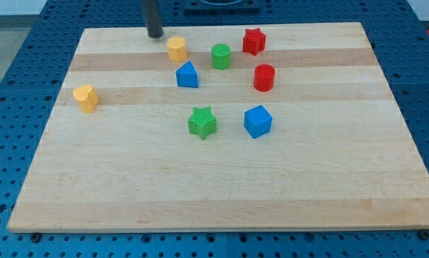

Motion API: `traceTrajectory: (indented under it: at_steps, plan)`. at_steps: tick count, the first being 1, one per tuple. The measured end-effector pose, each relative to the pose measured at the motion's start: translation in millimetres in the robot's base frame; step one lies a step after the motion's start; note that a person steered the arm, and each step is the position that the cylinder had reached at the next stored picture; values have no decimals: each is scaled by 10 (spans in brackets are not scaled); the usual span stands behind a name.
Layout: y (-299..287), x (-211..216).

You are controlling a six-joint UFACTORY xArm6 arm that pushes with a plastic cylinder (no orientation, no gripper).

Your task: Push the yellow hexagon into the yellow heart

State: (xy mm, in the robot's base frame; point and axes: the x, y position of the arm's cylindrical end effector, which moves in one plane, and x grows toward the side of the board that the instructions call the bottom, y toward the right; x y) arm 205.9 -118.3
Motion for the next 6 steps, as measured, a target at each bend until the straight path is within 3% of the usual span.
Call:
traceTrajectory:
  at_steps: [1,4,6]
  plan:
    - [489,2]
    - [216,429]
    - [901,430]
